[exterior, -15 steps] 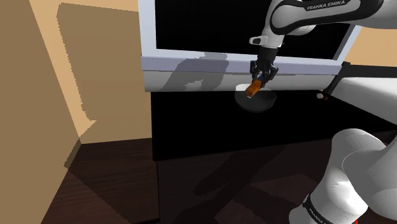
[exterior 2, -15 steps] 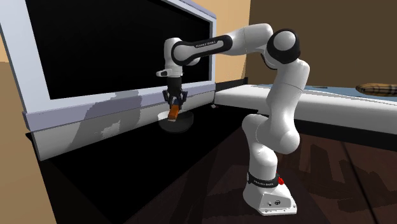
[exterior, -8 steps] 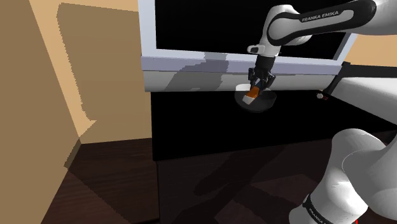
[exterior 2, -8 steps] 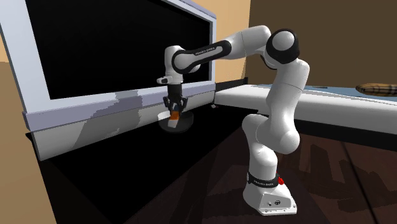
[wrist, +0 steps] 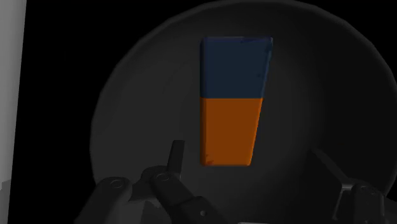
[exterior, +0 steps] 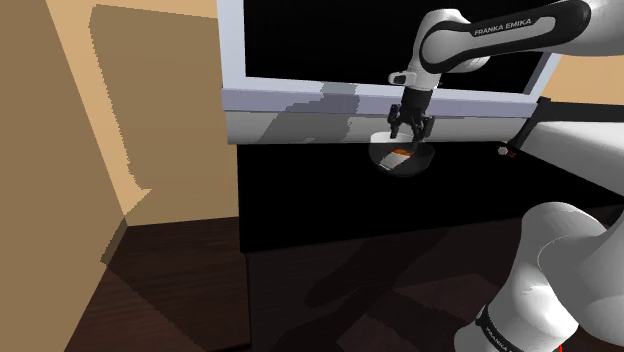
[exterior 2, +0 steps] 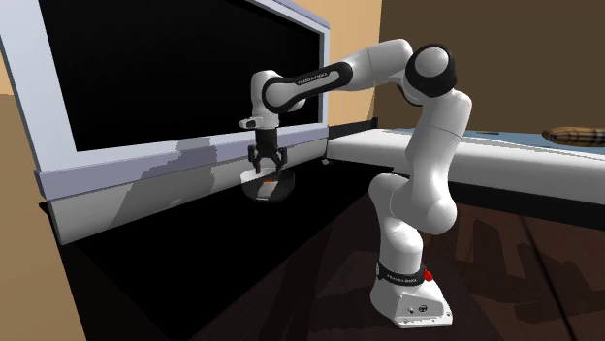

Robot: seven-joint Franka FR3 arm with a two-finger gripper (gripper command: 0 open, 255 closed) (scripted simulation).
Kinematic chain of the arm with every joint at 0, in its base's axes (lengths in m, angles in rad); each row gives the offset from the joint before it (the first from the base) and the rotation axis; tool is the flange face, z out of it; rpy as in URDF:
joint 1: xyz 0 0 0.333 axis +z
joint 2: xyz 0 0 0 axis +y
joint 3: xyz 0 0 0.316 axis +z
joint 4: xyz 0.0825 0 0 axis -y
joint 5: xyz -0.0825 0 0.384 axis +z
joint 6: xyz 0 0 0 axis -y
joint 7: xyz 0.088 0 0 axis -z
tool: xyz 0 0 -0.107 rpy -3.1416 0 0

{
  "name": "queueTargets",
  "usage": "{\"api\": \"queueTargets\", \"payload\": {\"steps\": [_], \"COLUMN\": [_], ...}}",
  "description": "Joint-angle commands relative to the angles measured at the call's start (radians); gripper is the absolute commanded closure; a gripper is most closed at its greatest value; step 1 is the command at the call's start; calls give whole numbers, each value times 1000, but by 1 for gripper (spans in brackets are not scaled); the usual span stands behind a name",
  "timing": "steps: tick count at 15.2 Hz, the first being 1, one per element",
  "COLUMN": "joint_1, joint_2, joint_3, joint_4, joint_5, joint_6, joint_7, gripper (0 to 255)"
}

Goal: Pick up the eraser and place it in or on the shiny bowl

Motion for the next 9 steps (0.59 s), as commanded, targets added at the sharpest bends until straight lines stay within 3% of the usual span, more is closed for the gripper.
{"api": "queueTargets", "payload": {"steps": [1,4,9], "joint_1": [0,0,6], "joint_2": [0,0,-9], "joint_3": [0,0,29], "joint_4": [0,0,118], "joint_5": [0,0,13], "joint_6": [0,0,-127], "joint_7": [0,0,-3], "gripper": [0,0,0]}}
